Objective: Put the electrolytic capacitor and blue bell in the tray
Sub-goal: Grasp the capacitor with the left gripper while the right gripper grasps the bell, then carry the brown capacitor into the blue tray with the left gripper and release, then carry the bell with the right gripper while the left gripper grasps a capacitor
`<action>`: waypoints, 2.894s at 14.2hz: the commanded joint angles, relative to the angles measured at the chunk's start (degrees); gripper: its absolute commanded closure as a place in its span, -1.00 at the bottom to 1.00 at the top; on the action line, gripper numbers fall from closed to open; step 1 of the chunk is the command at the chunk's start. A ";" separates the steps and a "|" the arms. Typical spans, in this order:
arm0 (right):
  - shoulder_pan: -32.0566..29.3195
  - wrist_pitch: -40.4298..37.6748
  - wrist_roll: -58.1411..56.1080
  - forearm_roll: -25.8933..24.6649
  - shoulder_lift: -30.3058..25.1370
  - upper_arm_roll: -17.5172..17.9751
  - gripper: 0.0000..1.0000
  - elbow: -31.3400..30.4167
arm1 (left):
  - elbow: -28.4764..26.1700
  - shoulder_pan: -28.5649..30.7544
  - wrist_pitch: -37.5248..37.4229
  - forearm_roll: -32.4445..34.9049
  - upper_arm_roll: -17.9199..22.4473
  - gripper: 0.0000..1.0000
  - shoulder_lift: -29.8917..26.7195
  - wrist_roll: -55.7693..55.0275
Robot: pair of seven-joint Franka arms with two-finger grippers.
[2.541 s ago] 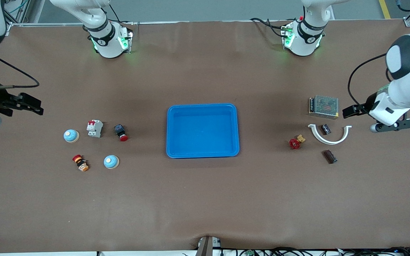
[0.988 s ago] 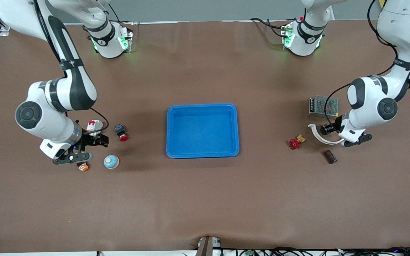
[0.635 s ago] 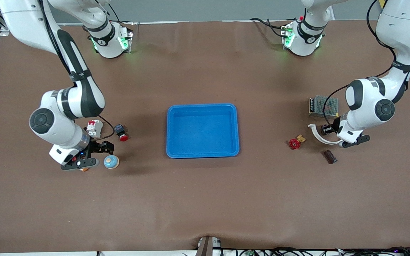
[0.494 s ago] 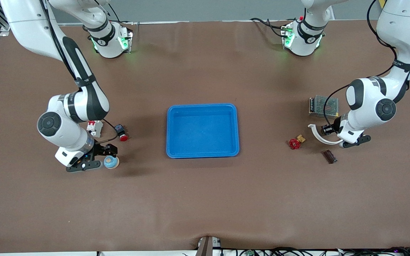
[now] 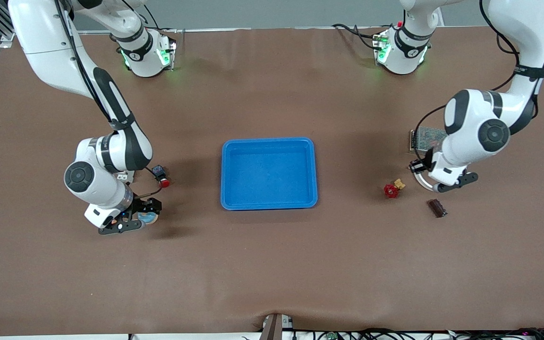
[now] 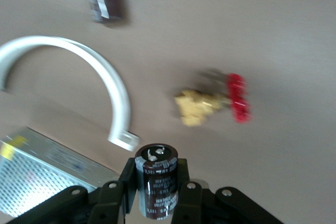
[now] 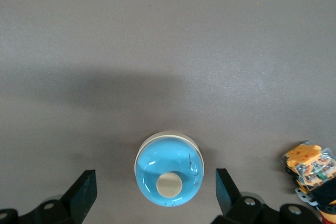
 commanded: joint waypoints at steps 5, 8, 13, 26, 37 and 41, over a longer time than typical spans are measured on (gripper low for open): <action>-1.23 0.56 -4.89 0.43 2.09 -0.17 -1.00 0.57 | 5.41 -9.41 -1.29 1.30 -5.59 1.00 3.64 -18.78; -0.87 0.56 -4.80 0.78 2.62 -0.17 -1.00 0.48 | 10.24 -15.22 -1.29 1.38 -5.51 1.00 7.85 -28.27; -0.52 0.56 -4.80 0.96 3.41 -0.08 -1.00 0.48 | 16.05 -21.99 -1.21 1.47 -5.16 1.00 13.83 -36.90; -0.35 0.56 -4.80 0.96 4.03 -0.08 0.09 0.57 | 27.66 -31.67 -1.12 10.70 -4.80 0.89 28.25 -61.52; 12.46 -7.87 23.28 1.22 -1.07 0.01 0.26 0.84 | 32.14 -25.11 -8.84 11.14 -3.66 -1.00 23.69 -59.69; 21.69 -7.88 38.85 1.22 -3.00 -0.08 0.31 -1.18 | 31.97 -15.35 -12.27 11.58 -3.83 -1.00 20.52 -46.80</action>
